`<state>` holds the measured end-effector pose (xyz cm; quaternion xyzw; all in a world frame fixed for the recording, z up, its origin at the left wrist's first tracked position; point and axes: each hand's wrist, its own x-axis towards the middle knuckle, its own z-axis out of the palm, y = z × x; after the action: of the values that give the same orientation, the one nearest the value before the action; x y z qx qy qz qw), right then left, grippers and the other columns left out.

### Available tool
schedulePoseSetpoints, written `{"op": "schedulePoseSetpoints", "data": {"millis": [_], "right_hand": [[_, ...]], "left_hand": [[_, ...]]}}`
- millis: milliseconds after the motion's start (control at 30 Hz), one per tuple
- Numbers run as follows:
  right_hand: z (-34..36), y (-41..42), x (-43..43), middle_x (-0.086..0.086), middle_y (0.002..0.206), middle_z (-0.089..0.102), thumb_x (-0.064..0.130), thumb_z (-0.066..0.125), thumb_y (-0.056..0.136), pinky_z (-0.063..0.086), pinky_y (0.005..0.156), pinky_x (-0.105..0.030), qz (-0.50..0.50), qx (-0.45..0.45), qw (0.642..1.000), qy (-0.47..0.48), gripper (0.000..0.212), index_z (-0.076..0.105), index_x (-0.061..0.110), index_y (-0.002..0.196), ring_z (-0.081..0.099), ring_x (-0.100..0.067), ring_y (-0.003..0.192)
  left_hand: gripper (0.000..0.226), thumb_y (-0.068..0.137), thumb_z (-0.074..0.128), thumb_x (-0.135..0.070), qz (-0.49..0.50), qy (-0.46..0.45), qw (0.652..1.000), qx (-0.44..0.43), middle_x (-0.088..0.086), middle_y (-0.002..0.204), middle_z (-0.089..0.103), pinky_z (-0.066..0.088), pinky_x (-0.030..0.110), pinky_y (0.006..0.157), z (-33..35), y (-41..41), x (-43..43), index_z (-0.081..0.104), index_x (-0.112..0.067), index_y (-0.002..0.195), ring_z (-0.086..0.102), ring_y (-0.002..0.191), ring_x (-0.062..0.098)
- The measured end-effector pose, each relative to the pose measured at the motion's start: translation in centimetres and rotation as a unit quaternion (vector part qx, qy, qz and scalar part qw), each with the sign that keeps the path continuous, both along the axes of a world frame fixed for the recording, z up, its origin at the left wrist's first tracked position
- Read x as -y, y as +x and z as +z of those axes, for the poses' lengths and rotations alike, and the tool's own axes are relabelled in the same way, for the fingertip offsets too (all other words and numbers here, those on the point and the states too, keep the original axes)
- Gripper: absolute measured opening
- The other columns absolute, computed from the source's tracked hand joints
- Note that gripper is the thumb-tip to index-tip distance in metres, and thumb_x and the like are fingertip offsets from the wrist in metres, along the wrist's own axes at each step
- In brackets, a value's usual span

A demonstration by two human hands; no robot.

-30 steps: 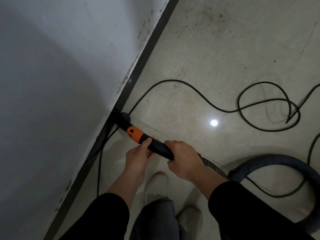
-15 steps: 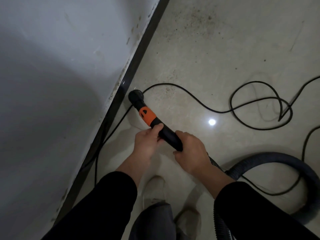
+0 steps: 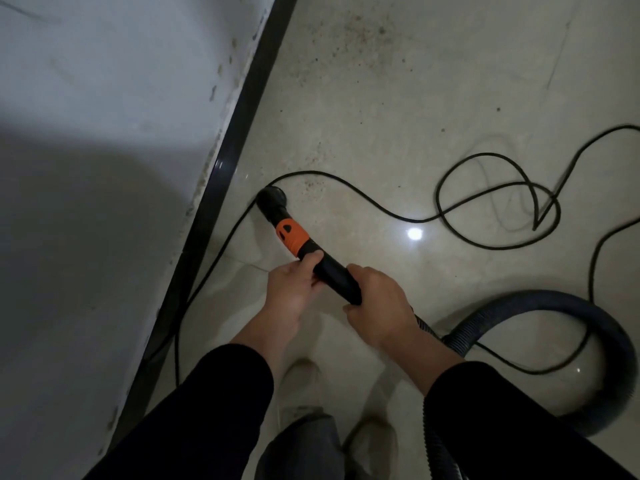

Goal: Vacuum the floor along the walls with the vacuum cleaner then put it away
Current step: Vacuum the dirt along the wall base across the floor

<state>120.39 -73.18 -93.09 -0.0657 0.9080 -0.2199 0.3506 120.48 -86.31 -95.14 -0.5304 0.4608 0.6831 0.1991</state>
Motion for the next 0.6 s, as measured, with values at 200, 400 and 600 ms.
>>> {"op": "schedulePoseSetpoints", "data": {"millis": [200,400,600], "right_hand": [[0.1,-0.8,-0.8,-0.008,0.098,0.058,0.007,0.060,0.079,0.040,0.072,-0.032,-0.023,-0.001,1.000,0.008,0.023,0.051,0.011,0.100,0.055,-0.028,0.089],[0.7,0.1,-1.8,-0.008,0.096,0.057,0.006,0.059,0.078,0.043,0.073,-0.035,-0.049,0.014,0.999,0.009,0.023,0.050,0.011,0.099,0.055,-0.029,0.088],[1.2,1.2,-2.9,-0.007,0.095,0.057,0.007,0.060,0.078,0.043,0.072,-0.034,-0.063,0.022,0.998,0.008,0.025,0.051,0.013,0.101,0.054,-0.027,0.086]], "left_hand": [[0.016,0.089,0.068,-0.017,-0.021,0.006,1.000,0.003,0.013,0.085,0.073,0.056,0.016,0.063,0.0,-1.5,-0.7,0.066,-0.002,0.083,0.072,0.077,0.012],[0.015,0.090,0.067,-0.018,-0.058,0.014,0.998,0.014,0.015,0.095,0.073,0.057,0.020,0.075,0.3,-1.0,-1.8,0.067,-0.003,0.088,0.072,0.087,0.015],[0.015,0.091,0.066,-0.017,-0.071,0.025,0.997,0.021,0.016,0.098,0.072,0.056,0.020,0.072,0.7,-0.3,-2.8,0.066,-0.003,0.092,0.072,0.088,0.015]]}}
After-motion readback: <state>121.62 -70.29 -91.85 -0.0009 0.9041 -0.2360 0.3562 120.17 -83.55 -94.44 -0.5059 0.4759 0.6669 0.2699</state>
